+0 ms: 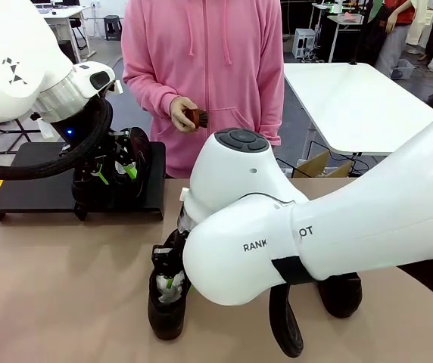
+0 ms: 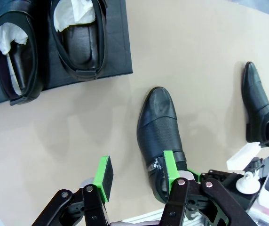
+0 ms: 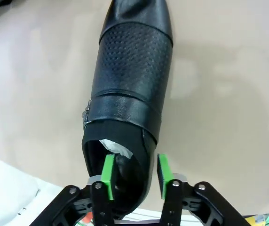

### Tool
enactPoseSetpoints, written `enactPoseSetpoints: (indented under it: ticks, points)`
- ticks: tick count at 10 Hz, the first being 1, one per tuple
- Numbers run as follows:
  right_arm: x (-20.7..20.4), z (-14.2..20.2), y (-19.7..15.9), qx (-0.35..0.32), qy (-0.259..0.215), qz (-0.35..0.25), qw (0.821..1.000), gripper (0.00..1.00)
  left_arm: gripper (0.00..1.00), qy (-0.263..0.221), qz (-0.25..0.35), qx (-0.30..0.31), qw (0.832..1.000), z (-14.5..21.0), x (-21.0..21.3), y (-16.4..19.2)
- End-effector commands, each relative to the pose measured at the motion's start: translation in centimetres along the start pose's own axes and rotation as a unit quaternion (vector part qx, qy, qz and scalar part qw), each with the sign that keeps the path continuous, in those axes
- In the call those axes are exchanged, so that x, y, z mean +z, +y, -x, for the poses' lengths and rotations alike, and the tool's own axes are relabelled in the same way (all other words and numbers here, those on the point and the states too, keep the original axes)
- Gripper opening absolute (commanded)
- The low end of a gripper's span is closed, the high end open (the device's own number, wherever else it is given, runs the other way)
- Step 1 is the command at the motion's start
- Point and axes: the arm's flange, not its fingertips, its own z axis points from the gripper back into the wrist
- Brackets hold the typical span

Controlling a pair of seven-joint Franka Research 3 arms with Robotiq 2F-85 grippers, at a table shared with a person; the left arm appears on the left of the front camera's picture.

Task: Organize the shoes by placing them on the stand.
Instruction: Pick up one Shoe and place it in the middle of the table.

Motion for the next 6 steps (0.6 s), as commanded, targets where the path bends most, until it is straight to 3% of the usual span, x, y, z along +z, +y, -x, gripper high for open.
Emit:
enactPoseSetpoints:
  ticks: [1,4,5,6]
  points:
    - [2.0,0.2,-1.6,0.000,-0.003,-0.004,1.000,1.00,0.57,-0.001,0.001,0.001,1.000,0.1,0.1,0.2]
    - [5.2,-0.1,-3.7,-0.010,0.031,0.028,0.999,1.00,0.57,-0.001,0.001,0.001,1.000,0.1,0.1,0.2]
    - [3.0,-0.3,-1.3,-0.008,-0.001,0.002,1.000,1.00,0.57,-0.001,0.001,0.001,1.000,0.1,0.1,0.2]
    - [3.0,-0.3,-1.3,-0.008,-0.001,0.002,1.000,1.00,0.57,-0.001,0.001,0.001,1.000,0.1,0.1,0.2]
